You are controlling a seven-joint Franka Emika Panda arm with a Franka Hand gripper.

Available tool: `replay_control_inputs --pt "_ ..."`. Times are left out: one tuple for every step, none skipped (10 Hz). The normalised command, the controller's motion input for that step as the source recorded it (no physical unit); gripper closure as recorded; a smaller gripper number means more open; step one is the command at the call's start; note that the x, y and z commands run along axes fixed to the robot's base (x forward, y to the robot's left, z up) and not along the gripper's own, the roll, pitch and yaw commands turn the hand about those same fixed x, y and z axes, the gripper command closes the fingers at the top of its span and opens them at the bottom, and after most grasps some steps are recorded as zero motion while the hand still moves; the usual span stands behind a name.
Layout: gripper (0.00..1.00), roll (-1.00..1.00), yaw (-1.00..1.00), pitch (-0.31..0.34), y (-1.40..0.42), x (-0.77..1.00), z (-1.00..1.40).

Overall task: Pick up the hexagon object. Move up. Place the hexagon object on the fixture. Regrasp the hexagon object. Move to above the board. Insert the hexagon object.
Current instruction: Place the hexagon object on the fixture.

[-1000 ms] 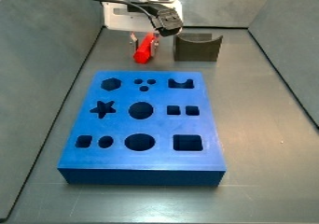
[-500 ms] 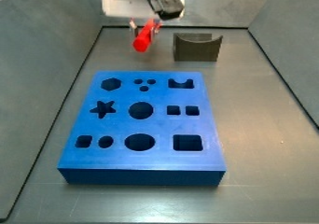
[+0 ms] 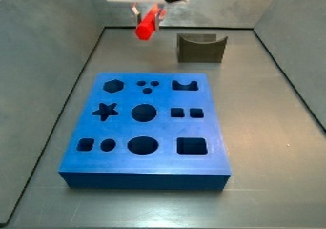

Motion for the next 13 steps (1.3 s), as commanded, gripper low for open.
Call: replay_control_inputs --pt "1.0 -0.06 0.01 0.024 -0.01 -0.01 1.0" --pt "1.0 -0.09 0.02 0.023 -0.01 -0.02 1.0" --pt "1.0 -0.1 0.02 0.023 -0.01 -0.02 1.0" --pt "1.0 -0.12 0.02 0.024 -0.01 -0.03 1.0" --pt "1.0 -0.13 0.01 0.026 -0.01 -0.03 0.92" --pt "1.0 -0.15 0.0 0.032 0.0 -0.02 0.74" --pt "1.0 -0.15 -0.01 0.037 0.0 -0.01 0.6" --pt "1.0 -0.16 -0.03 0.042 0.0 0.0 0.41" --pt "1.0 -0.16 -0.03 0.047 0.0 0.0 0.32" --pt "1.0 -0.35 0.88 0.149 -0.19 1.0 0.01" --pt "1.0 -0.34 0.83 0.169 -0.18 1.0 -0.03" --pt "1.0 -0.23 0.62 0.18 -0.16 1.0 -0.03" --pt "1.0 -0.14 0.36 0.183 -0.15 1.0 -0.01"
